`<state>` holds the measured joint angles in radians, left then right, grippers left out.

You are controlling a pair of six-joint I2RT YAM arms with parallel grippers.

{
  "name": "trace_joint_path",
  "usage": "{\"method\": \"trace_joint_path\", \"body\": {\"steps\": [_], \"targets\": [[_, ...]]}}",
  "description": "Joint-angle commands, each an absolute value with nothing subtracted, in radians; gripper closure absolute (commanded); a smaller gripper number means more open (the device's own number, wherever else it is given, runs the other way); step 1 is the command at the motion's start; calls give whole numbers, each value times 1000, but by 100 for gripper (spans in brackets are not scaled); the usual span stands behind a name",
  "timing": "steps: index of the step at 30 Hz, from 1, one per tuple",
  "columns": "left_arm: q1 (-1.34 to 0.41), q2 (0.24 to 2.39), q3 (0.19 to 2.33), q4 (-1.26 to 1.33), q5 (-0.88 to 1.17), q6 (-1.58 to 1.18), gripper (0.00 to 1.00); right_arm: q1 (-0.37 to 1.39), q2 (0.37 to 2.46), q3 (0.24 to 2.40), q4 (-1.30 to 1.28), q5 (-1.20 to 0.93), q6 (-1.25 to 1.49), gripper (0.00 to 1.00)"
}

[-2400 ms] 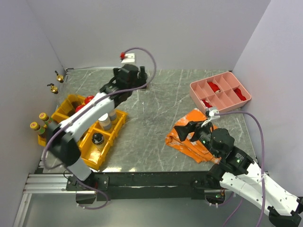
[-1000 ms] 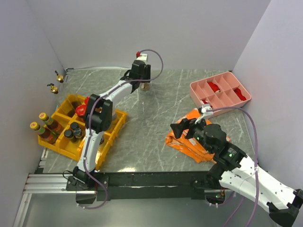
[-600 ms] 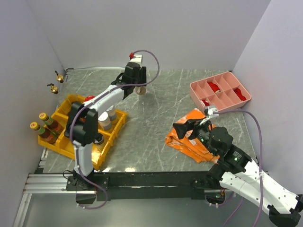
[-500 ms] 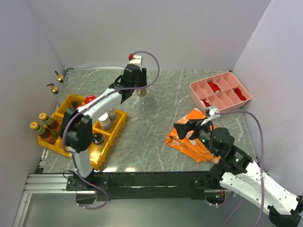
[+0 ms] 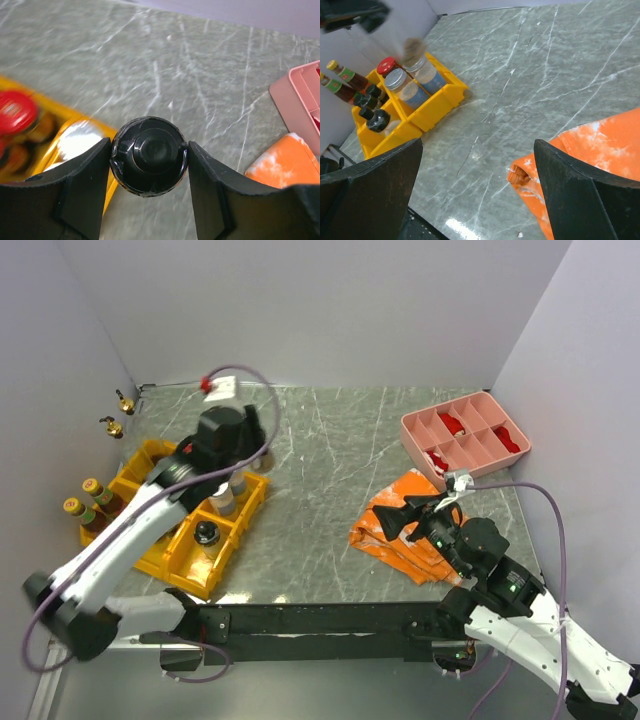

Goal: Organize the condiment bottles
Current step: Place the bottle in the storage box.

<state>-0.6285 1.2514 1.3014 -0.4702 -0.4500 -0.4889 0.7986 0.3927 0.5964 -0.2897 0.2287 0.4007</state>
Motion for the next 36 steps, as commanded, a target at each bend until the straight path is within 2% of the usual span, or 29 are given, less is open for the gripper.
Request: {"method": "trace_joint_path", "body": {"steps": [1, 8, 14, 17, 25, 36], "targets": [[-626, 1025, 1260, -702, -557, -606, 99, 798, 368, 611, -287, 201, 408, 0], [-627, 847, 1276, -975, -597, -673, 99, 798, 376, 601, -273, 167, 411, 0], [-627, 833, 1328, -1289, -782, -944, 99, 798, 387, 601, -259, 166, 407, 0], [-626, 822, 1313, -1365, -802, -1054, 99, 798, 394, 603, -264, 169, 403, 0], [-626, 701, 1195, -1370, -868, -1187, 99, 796, 400, 600, -261, 175, 396, 0], [-595, 724, 1151, -1371, -925, -1190, 99, 798, 391, 601, -268, 187, 394, 0]]}}
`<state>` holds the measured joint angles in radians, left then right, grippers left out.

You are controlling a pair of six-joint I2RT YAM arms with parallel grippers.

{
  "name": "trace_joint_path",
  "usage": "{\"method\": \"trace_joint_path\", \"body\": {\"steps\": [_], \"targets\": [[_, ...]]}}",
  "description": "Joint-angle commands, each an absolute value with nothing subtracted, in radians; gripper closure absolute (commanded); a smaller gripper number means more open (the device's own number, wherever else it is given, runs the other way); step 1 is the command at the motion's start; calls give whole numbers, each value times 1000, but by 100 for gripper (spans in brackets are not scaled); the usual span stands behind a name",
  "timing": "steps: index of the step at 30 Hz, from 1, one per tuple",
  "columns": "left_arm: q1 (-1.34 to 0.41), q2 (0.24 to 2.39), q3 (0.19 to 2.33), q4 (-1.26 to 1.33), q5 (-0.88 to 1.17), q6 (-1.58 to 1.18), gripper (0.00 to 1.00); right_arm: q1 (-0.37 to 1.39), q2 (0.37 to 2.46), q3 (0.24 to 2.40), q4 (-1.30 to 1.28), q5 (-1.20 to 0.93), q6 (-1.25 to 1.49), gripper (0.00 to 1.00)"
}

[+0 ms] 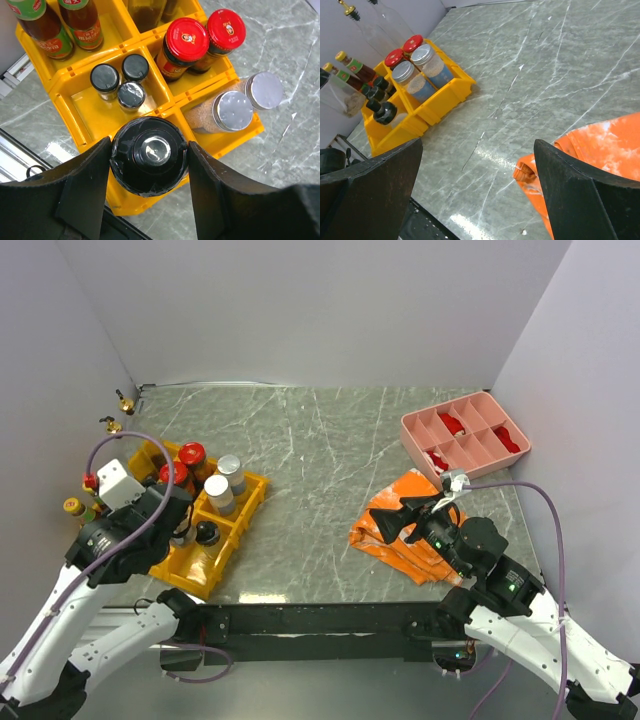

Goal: Organize the condiment bottles
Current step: Place the bottle in the storage box.

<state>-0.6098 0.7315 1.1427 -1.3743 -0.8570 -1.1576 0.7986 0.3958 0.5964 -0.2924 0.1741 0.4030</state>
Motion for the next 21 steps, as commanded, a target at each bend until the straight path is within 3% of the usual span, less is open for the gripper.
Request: {"method": "trace_joint_path", "body": {"steps": [1, 21], "targets": [[-588, 723, 1149, -1371, -928, -1196, 99, 798, 388, 603, -270, 189, 393, 0], [-497, 842, 1074, -1371, -813, -1327, 99, 798, 350, 606, -294, 213, 380, 0]]}}
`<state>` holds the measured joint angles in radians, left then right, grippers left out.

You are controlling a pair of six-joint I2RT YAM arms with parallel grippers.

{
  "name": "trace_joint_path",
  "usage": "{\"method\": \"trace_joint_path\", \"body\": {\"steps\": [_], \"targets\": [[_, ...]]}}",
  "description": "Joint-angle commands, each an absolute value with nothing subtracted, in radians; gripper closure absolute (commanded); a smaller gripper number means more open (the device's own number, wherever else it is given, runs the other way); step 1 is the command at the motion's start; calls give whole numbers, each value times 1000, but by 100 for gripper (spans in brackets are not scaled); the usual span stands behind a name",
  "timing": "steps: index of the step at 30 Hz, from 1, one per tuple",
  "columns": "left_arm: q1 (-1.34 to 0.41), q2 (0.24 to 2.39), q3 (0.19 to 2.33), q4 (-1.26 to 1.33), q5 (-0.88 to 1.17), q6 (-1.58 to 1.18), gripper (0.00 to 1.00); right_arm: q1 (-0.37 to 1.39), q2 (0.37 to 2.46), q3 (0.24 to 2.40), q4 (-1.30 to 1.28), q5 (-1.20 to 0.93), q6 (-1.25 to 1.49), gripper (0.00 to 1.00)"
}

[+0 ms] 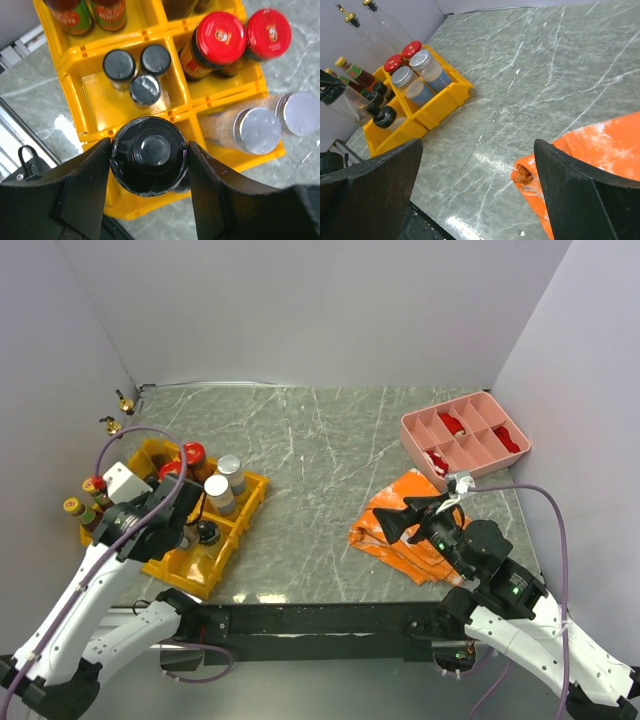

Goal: Organize the condiment bottles
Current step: Place the bottle in the storage box.

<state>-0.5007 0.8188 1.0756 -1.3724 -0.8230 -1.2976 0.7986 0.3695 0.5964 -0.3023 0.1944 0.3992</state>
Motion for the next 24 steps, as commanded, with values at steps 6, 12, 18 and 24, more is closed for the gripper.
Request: {"method": "trace_joint_path", "body": {"steps": [6, 12, 18, 24], "targets": [[-473, 796, 1049, -1371, -905, -1393, 99, 799, 338, 620, -313, 233, 373, 0], [-468, 784, 983, -1370, -870, -1473, 99, 799, 345, 612, -298, 227, 367, 0], [-469, 779, 960, -1370, -853, -1493, 99, 798, 370, 617, -285, 219, 364, 0], [-469, 776, 1038, -1371, -957, -1416, 99, 799, 371, 614, -287, 224, 364, 0]]}}
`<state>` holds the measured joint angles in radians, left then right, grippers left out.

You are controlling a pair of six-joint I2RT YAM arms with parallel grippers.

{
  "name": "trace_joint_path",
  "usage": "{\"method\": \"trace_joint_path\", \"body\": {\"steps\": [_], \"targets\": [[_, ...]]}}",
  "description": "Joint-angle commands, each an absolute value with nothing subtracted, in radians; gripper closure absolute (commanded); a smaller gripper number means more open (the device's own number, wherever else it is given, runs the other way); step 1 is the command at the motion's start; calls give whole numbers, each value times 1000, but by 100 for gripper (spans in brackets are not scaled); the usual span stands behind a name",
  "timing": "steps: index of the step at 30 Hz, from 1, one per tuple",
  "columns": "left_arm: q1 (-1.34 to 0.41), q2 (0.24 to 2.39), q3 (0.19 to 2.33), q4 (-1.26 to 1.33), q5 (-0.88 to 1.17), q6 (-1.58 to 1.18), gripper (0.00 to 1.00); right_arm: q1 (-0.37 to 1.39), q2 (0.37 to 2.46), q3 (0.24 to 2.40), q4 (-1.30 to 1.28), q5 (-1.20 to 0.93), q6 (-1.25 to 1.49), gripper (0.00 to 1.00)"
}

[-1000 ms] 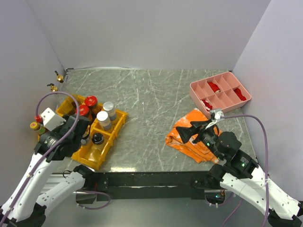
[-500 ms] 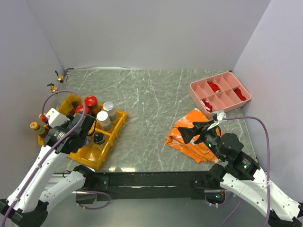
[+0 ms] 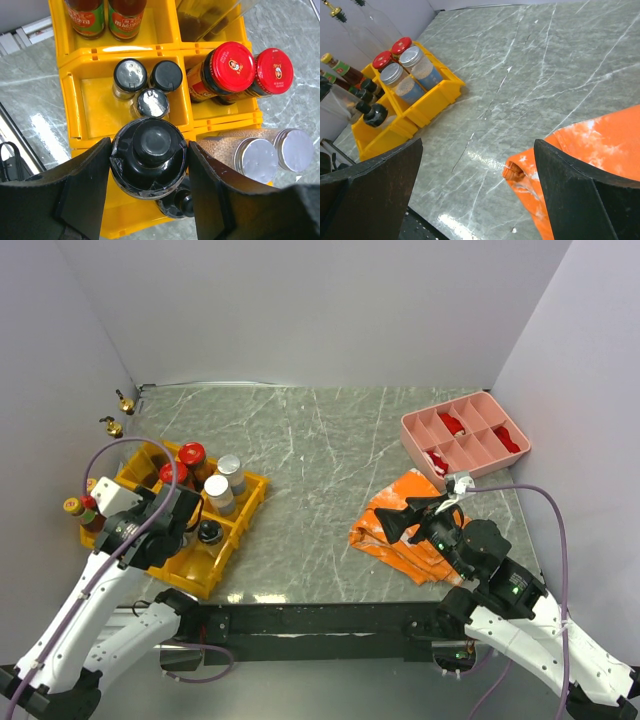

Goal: Organize the condiment bottles
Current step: Place the bottle in the storage box.

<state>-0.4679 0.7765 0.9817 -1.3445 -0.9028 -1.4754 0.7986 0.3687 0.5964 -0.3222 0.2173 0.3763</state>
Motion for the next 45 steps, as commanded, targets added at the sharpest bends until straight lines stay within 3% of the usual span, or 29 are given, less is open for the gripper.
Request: {"method": "trace_joint_path", "body": {"steps": [1, 18, 35, 45], "targets": [[-468, 775, 1052, -1371, -980, -1390, 99, 799, 370, 614, -285, 224, 364, 0], [-466, 873, 1049, -1371, -847, -1381, 99, 798, 361, 607, -291, 247, 365, 0], [-469, 793, 913, -1348, -770, -1528, 99, 798, 364, 598, -276, 238, 367, 0], [-472, 801, 965, -1365, -712, -1491, 99, 798, 360, 591, -275, 233, 371, 0]]}}
